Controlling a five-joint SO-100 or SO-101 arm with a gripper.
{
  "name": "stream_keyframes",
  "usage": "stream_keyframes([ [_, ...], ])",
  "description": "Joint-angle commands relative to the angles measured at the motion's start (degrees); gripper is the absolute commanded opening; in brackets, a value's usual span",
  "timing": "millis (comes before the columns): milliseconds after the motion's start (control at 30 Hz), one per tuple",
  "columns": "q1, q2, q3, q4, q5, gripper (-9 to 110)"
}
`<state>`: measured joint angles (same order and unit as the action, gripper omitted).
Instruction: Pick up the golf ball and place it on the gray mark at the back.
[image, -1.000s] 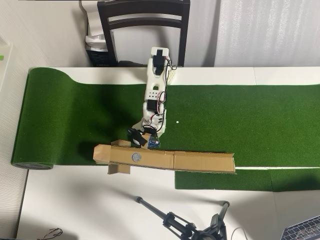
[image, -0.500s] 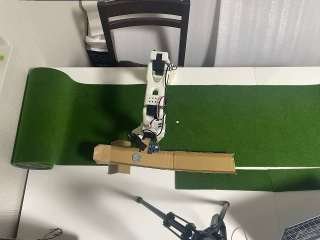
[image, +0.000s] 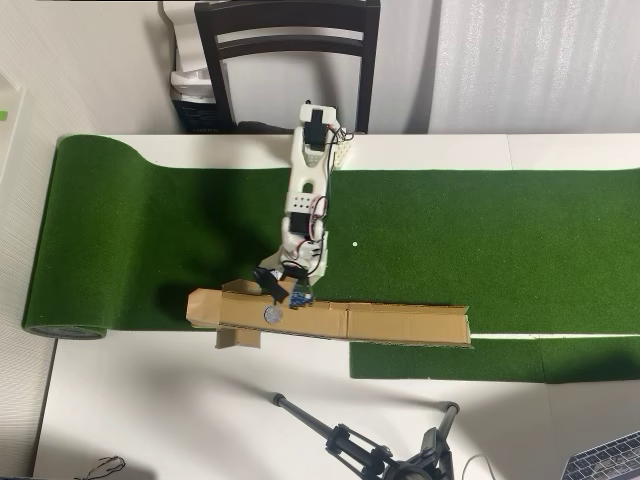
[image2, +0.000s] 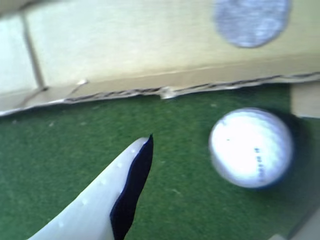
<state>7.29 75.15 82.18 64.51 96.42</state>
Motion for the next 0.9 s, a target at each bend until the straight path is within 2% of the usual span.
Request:
stream_keyframes([
  [0, 0.6, 1.5, -5.4, -0.3, -3.2, 54],
  [867, 1.2, -2.6, -5.4, -0.4, -6.0, 54],
])
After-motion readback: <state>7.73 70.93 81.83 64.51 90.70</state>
